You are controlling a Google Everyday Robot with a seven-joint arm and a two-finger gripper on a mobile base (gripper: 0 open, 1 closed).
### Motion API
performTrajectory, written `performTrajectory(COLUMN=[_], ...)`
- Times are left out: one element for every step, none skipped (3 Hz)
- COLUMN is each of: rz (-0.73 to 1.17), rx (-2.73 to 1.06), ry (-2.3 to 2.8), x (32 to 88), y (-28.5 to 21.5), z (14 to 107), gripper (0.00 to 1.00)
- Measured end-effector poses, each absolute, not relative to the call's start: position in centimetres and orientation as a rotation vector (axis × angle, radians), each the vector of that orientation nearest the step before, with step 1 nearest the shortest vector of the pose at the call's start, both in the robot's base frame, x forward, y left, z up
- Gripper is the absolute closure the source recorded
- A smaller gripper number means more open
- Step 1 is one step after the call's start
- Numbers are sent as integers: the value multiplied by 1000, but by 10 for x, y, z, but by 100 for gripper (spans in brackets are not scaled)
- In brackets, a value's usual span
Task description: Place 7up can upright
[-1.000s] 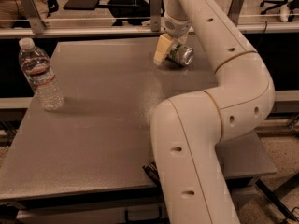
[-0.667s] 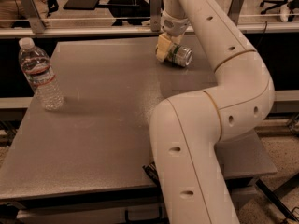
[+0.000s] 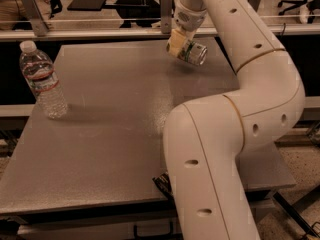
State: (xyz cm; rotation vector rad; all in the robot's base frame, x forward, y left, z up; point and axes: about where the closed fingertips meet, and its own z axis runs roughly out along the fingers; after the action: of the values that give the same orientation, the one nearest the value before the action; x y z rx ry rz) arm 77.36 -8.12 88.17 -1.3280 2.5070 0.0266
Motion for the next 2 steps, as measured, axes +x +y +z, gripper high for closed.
performTrajectory(rz=[73, 149], rx=[-1359, -1337], ry=[2380, 2258], x=[767, 762], y=[-78, -80], z=[919, 948], gripper=[100, 100])
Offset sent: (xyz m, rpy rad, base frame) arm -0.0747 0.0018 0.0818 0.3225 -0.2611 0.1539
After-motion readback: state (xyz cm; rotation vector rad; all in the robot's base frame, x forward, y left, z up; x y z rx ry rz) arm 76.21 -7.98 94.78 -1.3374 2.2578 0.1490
